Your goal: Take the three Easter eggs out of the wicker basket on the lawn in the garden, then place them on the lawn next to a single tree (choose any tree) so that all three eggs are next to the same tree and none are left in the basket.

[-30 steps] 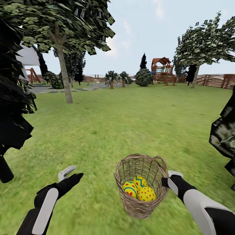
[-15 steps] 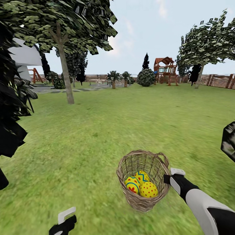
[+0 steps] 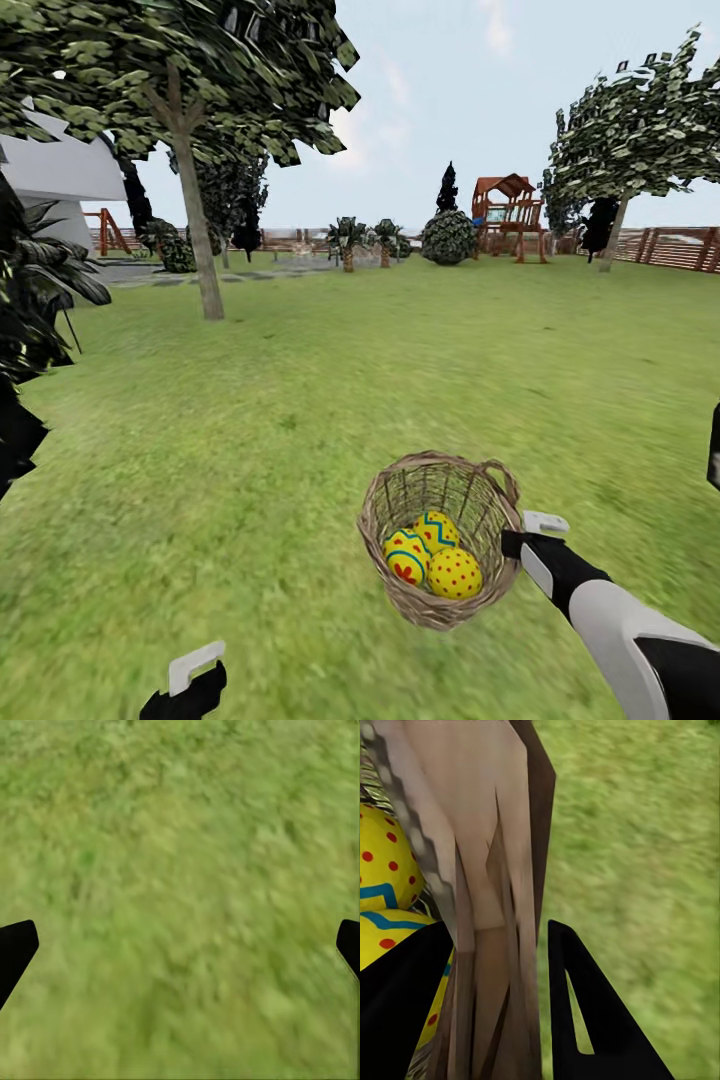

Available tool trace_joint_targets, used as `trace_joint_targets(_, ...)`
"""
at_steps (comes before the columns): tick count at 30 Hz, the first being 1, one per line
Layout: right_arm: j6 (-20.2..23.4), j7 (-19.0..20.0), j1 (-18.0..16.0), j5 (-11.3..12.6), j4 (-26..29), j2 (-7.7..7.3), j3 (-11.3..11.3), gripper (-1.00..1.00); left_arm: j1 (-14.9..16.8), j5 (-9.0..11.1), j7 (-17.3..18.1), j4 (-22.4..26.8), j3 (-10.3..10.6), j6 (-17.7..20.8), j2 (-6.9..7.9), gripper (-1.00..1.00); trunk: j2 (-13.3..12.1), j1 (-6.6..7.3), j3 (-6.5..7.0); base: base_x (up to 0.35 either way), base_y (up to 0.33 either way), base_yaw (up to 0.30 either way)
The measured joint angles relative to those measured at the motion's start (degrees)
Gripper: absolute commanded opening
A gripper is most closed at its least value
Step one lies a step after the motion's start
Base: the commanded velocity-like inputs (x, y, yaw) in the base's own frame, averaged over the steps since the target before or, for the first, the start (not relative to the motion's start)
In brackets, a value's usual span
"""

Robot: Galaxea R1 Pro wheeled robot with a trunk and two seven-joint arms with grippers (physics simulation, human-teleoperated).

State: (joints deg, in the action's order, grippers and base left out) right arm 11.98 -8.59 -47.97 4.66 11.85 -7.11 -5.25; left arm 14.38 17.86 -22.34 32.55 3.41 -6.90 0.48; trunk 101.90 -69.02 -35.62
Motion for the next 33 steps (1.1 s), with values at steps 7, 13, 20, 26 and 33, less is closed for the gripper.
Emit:
trace_joint_targets(7,0.03,-0.12,0.0,0.19,-0.1,0.12,0.05,-1.0,0.0,0.13,-0.03,-3.26,0.02,-0.09,0.0,1.0,0.0,0.0,0.0,0.331,0.0,0.0)
trace_joint_targets(13,-1.03,-0.1,0.0,0.7,-0.29,0.92,-0.22,-1.0,0.0,0.09,0.02,-4.41,-0.16,-0.07,0.0,1.0,0.0,0.0,0.0,0.331,0.0,0.022)
trace_joint_targets(20,-1.17,-0.11,-0.01,0.77,-0.49,1.05,-0.04,-1.0,-0.01,0.04,0.0,-4.45,-0.16,-0.08,0.01,1.0,0.0,0.0,0.0,0.331,-0.025,0.251)
trace_joint_targets(26,-1.15,-0.13,-0.01,0.72,-0.45,1.05,-0.06,-1.0,-0.01,0.04,0.02,-4.48,-0.16,-0.03,-0.06,1.0,0.0,0.0,-0.11,0.331,-0.131,0.27)
trace_joint_targets(33,-1.14,-0.04,0.0,0.73,-0.4,0.95,-0.11,-1.0,0.0,-0.04,0.06,-4.5,-0.11,-0.16,-0.08,1.0,0.0,0.0,-0.21,0.329,-0.133,0.07)
